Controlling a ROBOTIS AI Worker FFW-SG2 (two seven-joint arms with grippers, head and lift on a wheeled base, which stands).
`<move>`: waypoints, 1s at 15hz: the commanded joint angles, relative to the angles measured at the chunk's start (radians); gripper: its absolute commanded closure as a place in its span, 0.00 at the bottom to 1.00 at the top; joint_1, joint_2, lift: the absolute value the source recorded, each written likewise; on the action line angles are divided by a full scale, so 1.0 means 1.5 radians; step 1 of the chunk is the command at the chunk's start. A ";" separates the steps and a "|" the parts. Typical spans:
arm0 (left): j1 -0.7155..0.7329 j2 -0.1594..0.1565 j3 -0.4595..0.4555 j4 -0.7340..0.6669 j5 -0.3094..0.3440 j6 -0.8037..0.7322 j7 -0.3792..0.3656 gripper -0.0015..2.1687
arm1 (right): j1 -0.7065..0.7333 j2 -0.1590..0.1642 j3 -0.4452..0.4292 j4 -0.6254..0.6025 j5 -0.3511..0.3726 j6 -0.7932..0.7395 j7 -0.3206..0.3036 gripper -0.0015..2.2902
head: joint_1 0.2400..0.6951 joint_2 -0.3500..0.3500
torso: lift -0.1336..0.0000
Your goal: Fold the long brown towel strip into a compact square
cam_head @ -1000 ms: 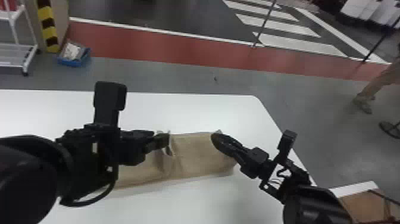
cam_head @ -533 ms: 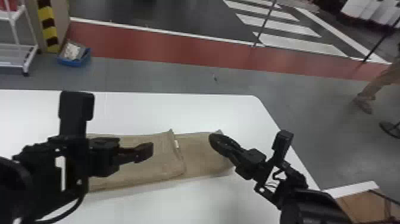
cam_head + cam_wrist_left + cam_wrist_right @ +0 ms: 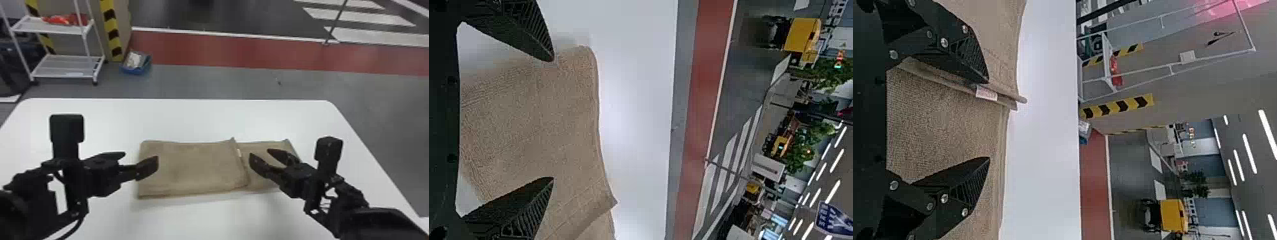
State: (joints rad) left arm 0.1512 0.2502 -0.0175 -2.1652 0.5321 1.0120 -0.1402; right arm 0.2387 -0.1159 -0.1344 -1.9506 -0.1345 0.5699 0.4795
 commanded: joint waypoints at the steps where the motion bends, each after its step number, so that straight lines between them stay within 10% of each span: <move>1: 0.026 0.000 0.027 -0.012 -0.002 -0.008 -0.018 0.02 | -0.014 0.002 0.028 0.008 0.009 0.006 -0.011 0.23 | 1.00 0.35 | 0.07; 15: 0.074 0.000 0.054 -0.041 -0.002 -0.025 -0.048 0.02 | -0.077 0.004 0.090 0.050 0.023 0.133 -0.064 0.37 | 1.00 0.47 | 0.07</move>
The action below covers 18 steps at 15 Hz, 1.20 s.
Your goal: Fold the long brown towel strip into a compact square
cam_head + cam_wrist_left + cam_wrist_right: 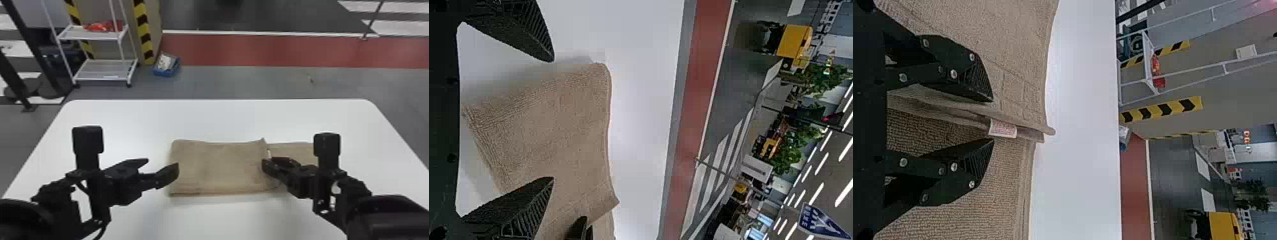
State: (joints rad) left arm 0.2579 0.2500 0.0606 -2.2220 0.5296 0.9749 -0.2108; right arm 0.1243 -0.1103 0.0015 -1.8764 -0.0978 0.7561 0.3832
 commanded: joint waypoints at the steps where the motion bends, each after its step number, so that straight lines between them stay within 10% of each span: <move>1: 0.005 0.000 0.003 -0.005 0.001 0.000 -0.002 0.02 | -0.001 0.000 -0.001 0.000 -0.004 0.017 0.000 0.37 | 1.00 0.48 | 0.07; 18: 0.068 -0.005 0.023 -0.040 0.005 -0.008 -0.028 0.02 | 0.000 0.013 -0.001 -0.104 -0.086 0.015 -0.011 0.44 | 1.00 0.53 | 0.07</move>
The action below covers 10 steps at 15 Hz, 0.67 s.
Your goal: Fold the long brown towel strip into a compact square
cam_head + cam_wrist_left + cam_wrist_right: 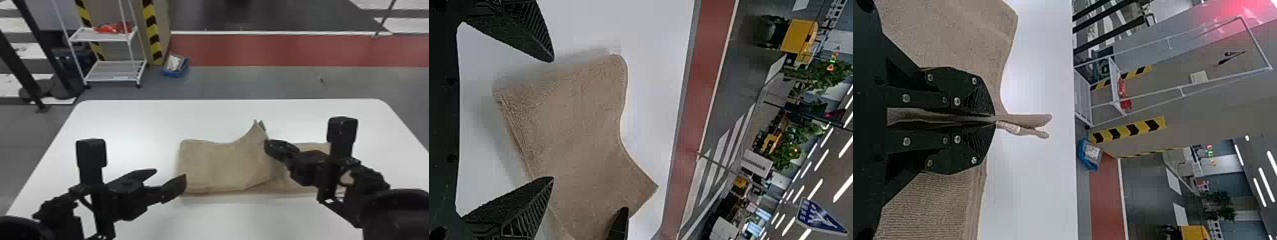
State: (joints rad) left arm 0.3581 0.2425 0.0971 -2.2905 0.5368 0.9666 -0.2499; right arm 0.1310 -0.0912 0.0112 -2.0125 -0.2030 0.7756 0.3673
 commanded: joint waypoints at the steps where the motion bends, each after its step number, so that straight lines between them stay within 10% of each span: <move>1: 0.003 0.001 -0.001 0.011 0.000 -0.005 -0.012 0.04 | -0.011 -0.001 -0.023 -0.014 -0.042 0.004 0.000 0.44 | 1.00 0.54 | 0.07; 10: 0.018 0.002 -0.076 0.030 -0.032 -0.041 0.000 0.08 | -0.008 -0.003 -0.103 -0.069 -0.158 0.018 0.001 0.44 | 1.00 0.46 | 0.07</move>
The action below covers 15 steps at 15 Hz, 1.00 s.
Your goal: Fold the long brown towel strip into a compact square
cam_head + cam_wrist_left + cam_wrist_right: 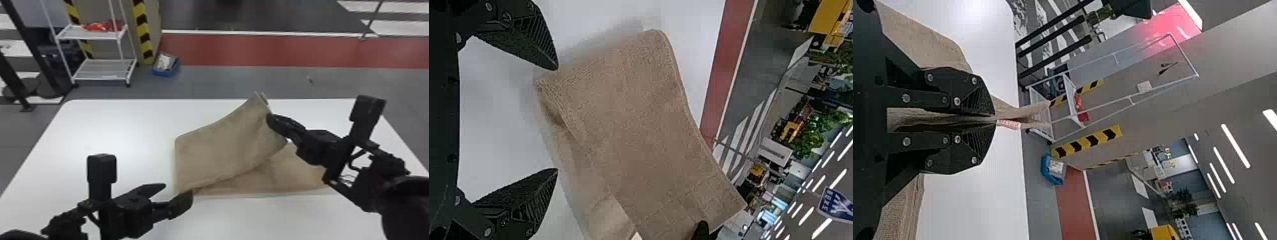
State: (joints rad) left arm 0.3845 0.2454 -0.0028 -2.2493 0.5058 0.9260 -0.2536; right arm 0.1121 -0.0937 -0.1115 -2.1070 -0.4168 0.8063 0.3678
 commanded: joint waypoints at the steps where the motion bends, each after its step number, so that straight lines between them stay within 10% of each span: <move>1: -0.001 0.000 -0.012 0.001 -0.018 -0.023 0.008 0.08 | 0.012 -0.002 -0.037 -0.009 -0.032 -0.004 0.002 0.44 | 1.00 0.45 | 0.07; 15: -0.023 0.004 -0.032 0.001 -0.042 -0.027 0.016 0.07 | 0.119 0.000 -0.172 0.013 -0.083 -0.100 0.014 0.44 | 1.00 0.24 | 0.07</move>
State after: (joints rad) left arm 0.3497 0.2529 -0.0412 -2.2474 0.4511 0.8860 -0.2309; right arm 0.2814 -0.0943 -0.3558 -2.1121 -0.5385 0.6695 0.3881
